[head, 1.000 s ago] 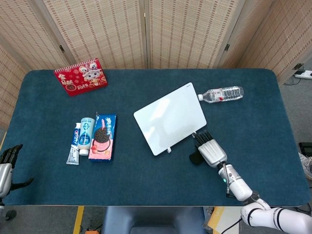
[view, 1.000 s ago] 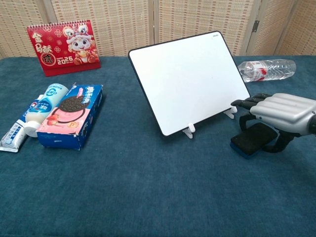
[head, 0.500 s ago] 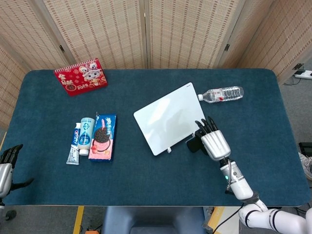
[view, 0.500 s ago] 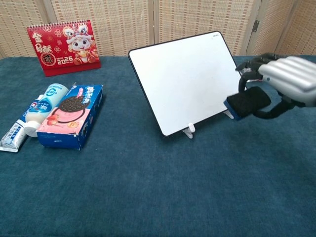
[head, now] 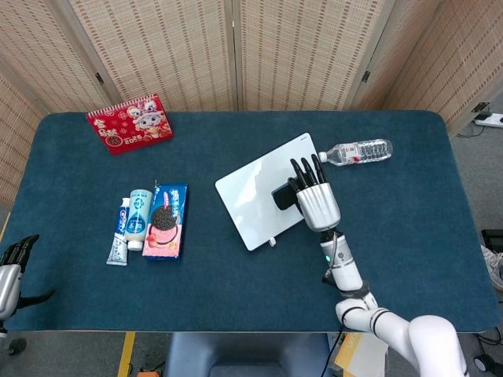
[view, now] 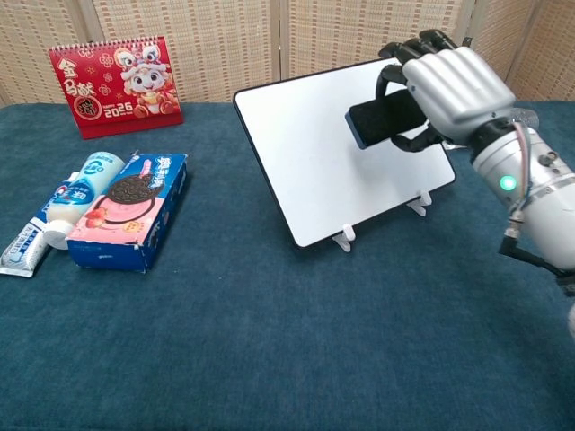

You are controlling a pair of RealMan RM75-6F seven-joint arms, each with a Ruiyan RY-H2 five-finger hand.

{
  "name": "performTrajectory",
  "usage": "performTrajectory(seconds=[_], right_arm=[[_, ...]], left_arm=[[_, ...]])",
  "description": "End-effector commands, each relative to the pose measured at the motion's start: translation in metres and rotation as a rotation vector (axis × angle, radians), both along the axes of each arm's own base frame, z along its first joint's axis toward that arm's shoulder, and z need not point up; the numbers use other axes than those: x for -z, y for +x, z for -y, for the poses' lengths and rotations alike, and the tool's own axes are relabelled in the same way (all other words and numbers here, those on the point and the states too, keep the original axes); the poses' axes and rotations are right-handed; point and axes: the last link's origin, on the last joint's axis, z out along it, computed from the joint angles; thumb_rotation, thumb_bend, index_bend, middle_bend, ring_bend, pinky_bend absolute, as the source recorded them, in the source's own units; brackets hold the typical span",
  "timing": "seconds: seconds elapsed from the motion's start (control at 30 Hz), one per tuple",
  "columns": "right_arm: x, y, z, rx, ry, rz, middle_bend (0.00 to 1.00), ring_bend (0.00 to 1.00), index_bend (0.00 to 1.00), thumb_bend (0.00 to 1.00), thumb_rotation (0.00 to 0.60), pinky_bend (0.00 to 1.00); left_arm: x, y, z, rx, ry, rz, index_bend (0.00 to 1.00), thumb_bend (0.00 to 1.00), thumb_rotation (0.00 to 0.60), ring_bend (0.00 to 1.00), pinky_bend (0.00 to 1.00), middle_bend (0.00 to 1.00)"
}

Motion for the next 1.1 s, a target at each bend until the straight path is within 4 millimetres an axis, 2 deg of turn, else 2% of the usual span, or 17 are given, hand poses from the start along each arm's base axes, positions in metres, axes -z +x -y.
performTrajectory(seconds=[0.03,0.13,0.23,0.4,0.43,0.5,0.63,0.73,0.83,0.93,0.97,1.1], right_arm=[[0.010,0.014,0.013,0.019,0.003,0.002,0.12,0.09,0.62,0.28,0.600,0.00],[0.014,0.015,0.021,0.048,0.004,-0.002,0.11,0.08,0.59,0.28,0.600,0.00],[0.016,0.015,0.025,0.066,0.005,-0.006,0.07,0.06,0.48,0.28,0.600,0.00],[0.019,0.012,0.028,0.091,0.019,-0.034,0.00,0.00,0.08,0.28,0.600,0.00],[0.018,0.012,0.028,0.087,0.019,-0.040,0.00,0.00,0.04,0.28,0.600,0.00],[0.018,0.011,0.028,0.088,0.014,-0.053,0.00,0.00,0.00,0.28,0.600,0.00],[0.016,0.007,0.027,0.090,0.017,-0.070,0.00,0.00,0.00,0.28,0.600,0.00],[0.008,-0.002,0.019,0.065,0.024,-0.067,0.00,0.00,0.00,0.28,0.600,0.00],[-0.006,-0.018,-0.002,0.057,0.060,-0.055,0.00,0.00,0.00,0.28,0.600,0.00],[-0.039,-0.039,-0.048,0.069,0.123,-0.031,0.00,0.00,0.00,0.28,0.600,0.00],[-0.056,-0.044,-0.069,0.086,0.157,-0.013,0.00,0.00,0.00,0.28,0.600,0.00],[-0.108,-0.065,-0.136,0.222,0.265,0.045,0.00,0.00,0.00,0.28,0.600,0.00]], left_arm=[[-0.001,0.000,0.001,-0.004,-0.002,0.003,0.00,0.13,0.600,0.15,0.34,0.13],[-0.001,0.001,0.002,-0.004,-0.008,0.008,0.00,0.14,0.600,0.15,0.34,0.13],[-0.001,0.002,0.003,-0.007,-0.012,0.008,0.00,0.14,0.600,0.15,0.34,0.14],[-0.002,0.003,0.003,-0.013,-0.009,0.013,0.00,0.14,0.600,0.15,0.34,0.15],[-0.002,0.003,0.003,-0.013,-0.008,0.013,0.00,0.14,0.600,0.15,0.34,0.15],[-0.001,0.004,0.003,-0.011,-0.009,0.015,0.00,0.14,0.600,0.15,0.34,0.15],[0.000,0.004,0.004,-0.012,-0.012,0.015,0.00,0.13,0.600,0.15,0.35,0.15],[-0.003,0.004,0.005,-0.012,-0.004,0.017,0.00,0.13,0.600,0.16,0.35,0.16],[-0.007,0.003,0.006,-0.015,0.007,0.022,0.00,0.13,0.600,0.16,0.35,0.16],[-0.009,0.003,0.005,-0.014,0.016,0.023,0.00,0.13,0.600,0.16,0.35,0.16],[-0.009,0.004,0.006,-0.011,0.016,0.023,0.00,0.13,0.600,0.16,0.35,0.16],[-0.005,0.008,0.007,0.001,0.025,0.012,0.00,0.13,0.600,0.16,0.35,0.16]])
